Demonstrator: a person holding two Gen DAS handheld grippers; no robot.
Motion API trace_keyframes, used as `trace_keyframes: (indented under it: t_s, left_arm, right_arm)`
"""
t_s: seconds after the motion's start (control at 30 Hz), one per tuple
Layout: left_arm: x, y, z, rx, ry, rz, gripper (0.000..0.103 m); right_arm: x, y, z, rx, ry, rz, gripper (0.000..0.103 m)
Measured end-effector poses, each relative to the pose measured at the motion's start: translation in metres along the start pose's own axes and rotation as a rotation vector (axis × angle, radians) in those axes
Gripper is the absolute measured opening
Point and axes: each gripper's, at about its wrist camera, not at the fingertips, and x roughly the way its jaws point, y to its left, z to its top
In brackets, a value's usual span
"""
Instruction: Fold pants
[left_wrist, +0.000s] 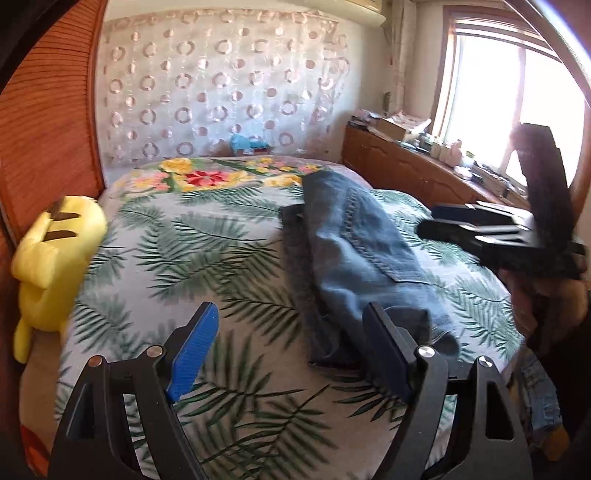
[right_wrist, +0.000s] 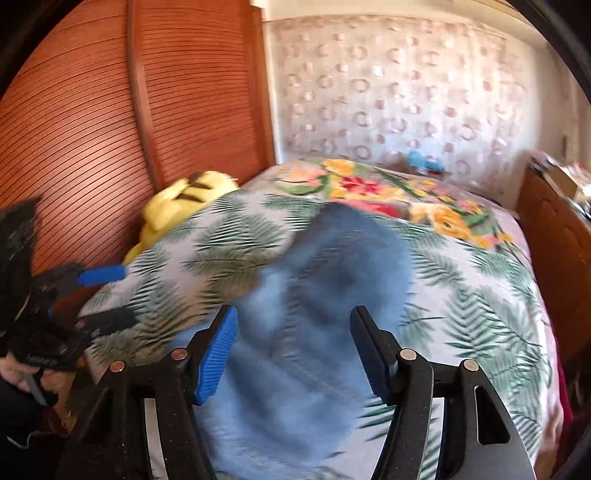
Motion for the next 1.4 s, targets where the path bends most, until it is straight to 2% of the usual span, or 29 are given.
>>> trace_keyframes:
  t_s: [0.1, 0.23, 0.37, 0.53, 0.73, 0.8, 0.87, 0.9, 0.93, 1.03, 1.2, 1.4]
  left_arm:
    - [0.015, -0.010, 0.005, 0.006, 0.026, -0.049, 0.081]
    - [0.038, -0.019, 0.007, 0.038, 0.059, -0.051, 0.080]
    - [0.055, -0.011, 0.001, 0.003, 0.121, -0.070, 0.069]
    - [0.064, -0.005, -0.009, -0.034, 0.170, -0.110, 0.050]
    - [0.065, -0.008, -0.015, -0.077, 0.187, -0.202, 0.029]
    - [0.065, -0.004, -0.014, -0.111, 0.201, -0.241, 0.024]
    - [0.064, -0.002, -0.013, -0.117, 0.204, -0.254, 0.018]
    - [0.063, -0.003, -0.013, -0.116, 0.202, -0.257, 0.016]
    - [0.062, -0.003, -0.013, -0.112, 0.198, -0.260, 0.013]
    - [0.059, -0.001, -0.009, -0.107, 0.179, -0.264, 0.008]
    - [0.045, 0.011, 0.005, -0.094, 0.124, -0.233, 0.006]
    - [0.037, 0.067, 0.023, -0.126, 0.086, -0.127, 0.006]
  right_arm:
    - [0.017, -0.021, 0.004, -0.017, 0.012, -0.077, 0.068]
    - [0.053, -0.041, 0.014, 0.033, 0.046, -0.066, 0.068]
    - [0.090, -0.049, 0.024, 0.052, 0.099, -0.067, 0.069]
    - [0.118, -0.065, 0.037, 0.111, 0.144, 0.010, 0.079]
    - [0.148, -0.069, 0.040, 0.174, 0.203, 0.183, 0.079]
    - [0.152, -0.071, 0.040, 0.202, 0.213, 0.211, 0.079]
    - [0.156, -0.070, 0.043, 0.217, 0.217, 0.240, 0.073]
    - [0.156, -0.070, 0.044, 0.213, 0.215, 0.242, 0.066]
    - [0.156, -0.069, 0.047, 0.210, 0.213, 0.247, 0.055]
    - [0.153, -0.068, 0.055, 0.214, 0.181, 0.272, 0.033]
    - [0.159, -0.038, 0.084, 0.140, 0.130, 0.274, 0.025]
    - [0.196, 0.006, 0.127, 0.090, 0.091, 0.304, 0.024]
